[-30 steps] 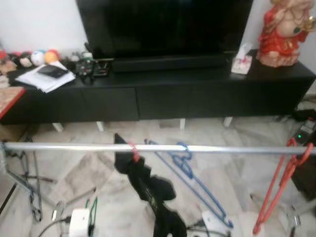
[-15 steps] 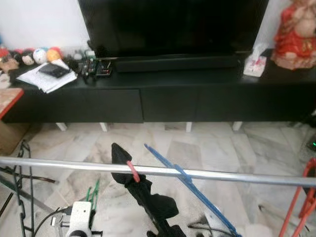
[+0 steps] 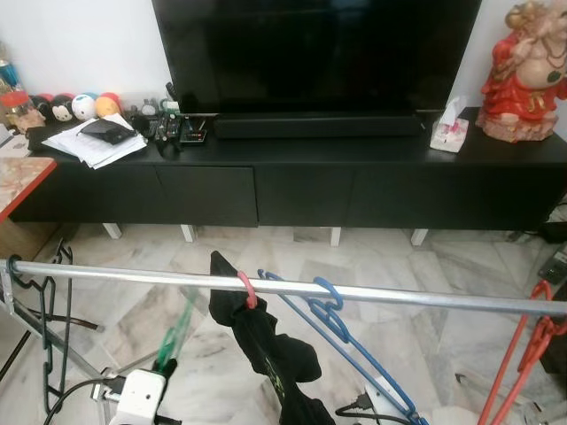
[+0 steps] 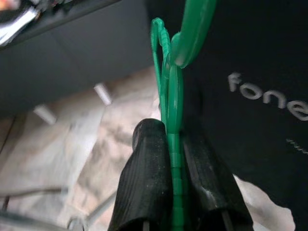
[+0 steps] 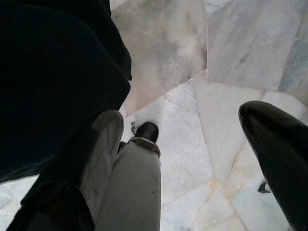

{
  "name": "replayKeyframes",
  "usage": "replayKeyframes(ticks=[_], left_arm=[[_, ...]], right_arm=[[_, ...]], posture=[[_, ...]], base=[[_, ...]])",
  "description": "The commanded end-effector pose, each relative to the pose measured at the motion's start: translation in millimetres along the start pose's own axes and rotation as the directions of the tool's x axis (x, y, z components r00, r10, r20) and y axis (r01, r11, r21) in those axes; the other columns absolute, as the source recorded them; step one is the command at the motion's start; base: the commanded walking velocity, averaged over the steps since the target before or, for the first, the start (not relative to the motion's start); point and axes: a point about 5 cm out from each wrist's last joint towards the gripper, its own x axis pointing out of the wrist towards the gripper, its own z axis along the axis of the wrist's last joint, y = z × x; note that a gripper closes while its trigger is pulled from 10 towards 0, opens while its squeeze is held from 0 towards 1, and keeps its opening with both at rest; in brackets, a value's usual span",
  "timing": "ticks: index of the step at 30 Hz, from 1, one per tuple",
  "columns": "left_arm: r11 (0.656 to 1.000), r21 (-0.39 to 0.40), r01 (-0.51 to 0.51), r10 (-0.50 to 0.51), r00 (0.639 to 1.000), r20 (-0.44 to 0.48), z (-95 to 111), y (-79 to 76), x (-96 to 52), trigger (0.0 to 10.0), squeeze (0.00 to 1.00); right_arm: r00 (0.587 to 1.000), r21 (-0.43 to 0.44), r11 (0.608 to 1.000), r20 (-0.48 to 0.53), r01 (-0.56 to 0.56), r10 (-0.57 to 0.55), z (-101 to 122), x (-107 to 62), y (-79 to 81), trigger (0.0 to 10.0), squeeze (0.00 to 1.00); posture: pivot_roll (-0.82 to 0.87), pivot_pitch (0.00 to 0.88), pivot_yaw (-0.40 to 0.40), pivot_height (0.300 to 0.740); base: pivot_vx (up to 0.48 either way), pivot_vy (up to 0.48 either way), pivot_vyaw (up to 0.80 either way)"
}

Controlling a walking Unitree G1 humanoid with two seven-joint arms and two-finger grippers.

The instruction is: Hang hanger

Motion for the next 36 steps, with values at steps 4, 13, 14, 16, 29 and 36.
replayKeyframes(ticks=[4,13,14,16,29,36], left_arm=[[0.999,0.046,0.012,-0.013,1.0,0.023,15,14.9,6.9,10.0,0.0],[0.999,0.008,-0.039,0.038,0.998,0.05,38,25.9,34.3,10.0,0.0],[0.999,0.008,-0.039,0.038,0.998,0.05,38,25.9,34.3,10.0,0.0],[0.999,-0.003,-0.045,0.045,0.997,0.067,44,27.2,40.5,10.0,0.0],[1.0,0.02,0.025,-0.027,0.992,0.12,63,26.8,45.3,10.0,0.0],[0.992,0.092,0.085,-0.095,0.989,0.11,65,25.3,33.6,10.0,0.0]], right_arm=[[1.0,-0.005,1.0,0.007,-0.003,0.003,4,0.3,0.6,10.0,0.0],[1.0,-0.006,1.0,0.009,-0.002,0.002,4,0.4,0.7,10.0,0.0],[1.0,-0.006,1.0,0.009,-0.002,0.002,4,0.4,0.7,10.0,0.0],[1.0,-0.004,1.0,0.01,-0.001,0.001,4,0.4,0.8,10.0,0.0],[1.0,-0.006,1.0,0.009,-0.003,0.003,4,0.4,1.2,10.0,0.0],[1.0,-0.016,1.0,0.007,-0.005,0.005,4,0.4,0.8,10.0,0.0]], posture=[[-0.02,0.011,0.048,0.74],[-0.02,0.007,0.045,0.74],[-0.02,0.007,0.045,0.74],[-0.03,0.0,0.051,0.74],[-0.03,0.0,0.05,0.74],[-0.02,0.005,0.047,0.74]], base=[[0.0,0.0,0.0],[0.0,0.0,0.0],[0.0,0.0,0.0],[0.0,0.0,0.0],[0.0,0.0,0.0],[0.0,0.0,0.0]])
